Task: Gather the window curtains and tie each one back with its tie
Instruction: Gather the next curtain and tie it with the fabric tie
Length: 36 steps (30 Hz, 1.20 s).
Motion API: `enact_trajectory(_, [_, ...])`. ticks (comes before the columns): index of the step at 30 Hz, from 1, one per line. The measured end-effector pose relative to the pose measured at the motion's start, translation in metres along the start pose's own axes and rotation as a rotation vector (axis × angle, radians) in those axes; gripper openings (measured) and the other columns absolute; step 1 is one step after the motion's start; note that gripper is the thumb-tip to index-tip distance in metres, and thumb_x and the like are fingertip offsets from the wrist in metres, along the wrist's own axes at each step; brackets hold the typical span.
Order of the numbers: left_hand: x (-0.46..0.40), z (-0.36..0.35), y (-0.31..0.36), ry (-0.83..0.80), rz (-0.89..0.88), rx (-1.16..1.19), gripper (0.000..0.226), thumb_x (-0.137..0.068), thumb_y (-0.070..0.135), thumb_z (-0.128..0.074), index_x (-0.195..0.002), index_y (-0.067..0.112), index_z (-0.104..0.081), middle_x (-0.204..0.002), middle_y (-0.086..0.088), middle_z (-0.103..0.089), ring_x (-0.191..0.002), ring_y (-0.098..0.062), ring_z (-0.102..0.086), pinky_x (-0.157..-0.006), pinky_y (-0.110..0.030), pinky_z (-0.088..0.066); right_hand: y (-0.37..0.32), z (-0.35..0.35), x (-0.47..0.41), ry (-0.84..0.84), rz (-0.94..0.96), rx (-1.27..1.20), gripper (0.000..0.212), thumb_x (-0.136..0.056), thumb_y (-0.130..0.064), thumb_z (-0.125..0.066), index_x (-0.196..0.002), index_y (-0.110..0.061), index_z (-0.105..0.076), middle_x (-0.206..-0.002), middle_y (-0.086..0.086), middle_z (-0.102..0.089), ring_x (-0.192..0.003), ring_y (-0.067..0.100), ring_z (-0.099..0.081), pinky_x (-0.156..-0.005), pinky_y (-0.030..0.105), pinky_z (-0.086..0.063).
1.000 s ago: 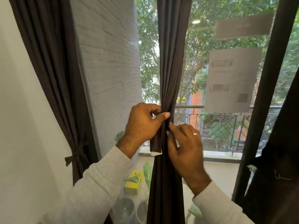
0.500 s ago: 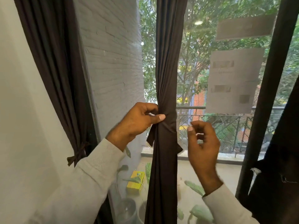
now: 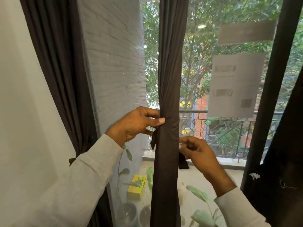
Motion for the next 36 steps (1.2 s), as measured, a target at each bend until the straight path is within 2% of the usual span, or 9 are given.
enact_trajectory(6, [0.009,0.006,0.011,0.287,-0.168,-0.186,0.008,-0.091,0.017,-0.087,-0.096,0.013,-0.083,-0.108,-0.008,-0.075,-0.086,-0.027,-0.078,-0.063,-0.039,-0.067,-0.031,0.014,0.016,0.135,0.195,-0.072,0.022,-0.091,-0.001,-0.079,-0.104,-0.018,-0.076,-0.084,0.002,-0.079,-0.079,0.018,-0.077,-0.074,0.024,-0.063])
enact_trajectory(9, [0.013,0.006,0.01,0.386,-0.235,-0.184,0.013,-0.087,0.013,-0.09,-0.09,0.022,-0.08,-0.084,-0.002,-0.068,-0.07,-0.015,-0.074,-0.055,-0.027,-0.061,-0.05,0.011,0.024,0.116,0.316,-0.042,0.019,-0.094,-0.004,-0.075,-0.104,-0.019,-0.082,-0.093,-0.008,-0.081,-0.09,0.013,-0.077,-0.08,0.021,-0.061])
enact_trajectory(12, [0.017,0.003,0.01,0.388,-0.271,-0.163,0.016,-0.087,0.014,-0.091,-0.089,0.026,-0.08,-0.066,0.001,-0.064,-0.068,-0.019,-0.073,-0.058,-0.031,-0.064,-0.061,0.004,0.031,0.064,0.482,0.084,0.031,-0.099,0.003,-0.068,-0.115,-0.019,-0.082,-0.106,-0.008,-0.079,-0.107,0.019,-0.074,-0.096,0.029,-0.057])
enact_trajectory(15, [0.021,0.002,0.01,0.446,-0.309,-0.147,0.021,-0.084,0.014,-0.093,-0.086,0.03,-0.079,-0.061,0.004,-0.065,-0.063,-0.017,-0.071,-0.06,-0.036,-0.066,-0.065,0.001,0.036,0.104,0.569,0.126,0.036,-0.092,0.009,-0.074,-0.113,-0.018,-0.083,-0.106,-0.012,-0.079,-0.106,0.017,-0.074,-0.096,0.03,-0.057])
enact_trajectory(19, [0.028,-0.01,0.011,0.416,-0.434,-0.177,0.024,-0.086,0.009,-0.091,-0.092,0.017,-0.069,-0.075,-0.005,-0.067,-0.06,-0.016,-0.065,-0.063,-0.043,-0.065,-0.068,0.0,0.041,0.198,0.595,0.145,0.033,-0.084,0.008,-0.082,-0.106,-0.016,-0.085,-0.102,-0.014,-0.08,-0.099,0.01,-0.075,-0.092,0.022,-0.057])
enact_trajectory(23, [0.036,-0.026,0.009,0.171,-0.574,-0.276,0.014,-0.095,-0.004,-0.076,-0.105,0.006,-0.078,-0.117,-0.006,-0.076,-0.106,-0.023,-0.077,-0.094,-0.049,-0.065,-0.06,0.01,0.036,0.253,0.546,0.08,0.028,-0.085,0.003,-0.083,-0.106,-0.015,-0.085,-0.096,-0.008,-0.08,-0.093,0.016,-0.076,-0.087,0.027,-0.059])
enact_trajectory(27, [0.051,-0.042,0.009,0.089,-0.72,-0.454,0.036,-0.094,-0.012,-0.073,-0.126,0.003,-0.078,-0.139,-0.004,-0.071,-0.132,-0.011,-0.067,-0.1,-0.034,-0.063,-0.053,0.019,0.035,0.268,0.491,0.044,0.027,-0.087,-0.001,-0.081,-0.106,-0.02,-0.084,-0.095,-0.007,-0.08,-0.09,0.018,-0.074,-0.085,0.026,-0.059])
enact_trajectory(30, [0.058,-0.048,0.014,0.235,-0.87,-0.588,0.03,-0.093,-0.003,-0.078,-0.121,0.006,-0.082,-0.13,-0.003,-0.076,-0.124,-0.007,-0.068,-0.108,-0.029,-0.056,-0.055,0.018,0.038,0.263,0.485,0.005,0.022,-0.087,-0.012,-0.08,-0.105,-0.024,-0.083,-0.095,-0.009,-0.08,-0.089,0.018,-0.075,-0.084,0.031,-0.061])
enact_trajectory(36, [0.073,-0.062,0.032,0.306,-1.022,-0.653,0.009,-0.098,0.008,-0.077,-0.105,0.006,-0.082,-0.107,-0.003,-0.077,-0.1,-0.016,-0.067,-0.092,-0.026,-0.052,-0.05,0.015,0.042,0.26,0.453,-0.106,0.021,-0.088,-0.025,-0.083,-0.105,-0.037,-0.084,-0.096,-0.004,-0.081,-0.089,0.031,-0.075,-0.084,0.047,-0.062])
Point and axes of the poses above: each hand's wrist, its own x-axis away from the middle knuckle, its own z-axis out of the back of the hand, y = z × x, the point moved 8 cm from there along -x, towards the middle knuckle
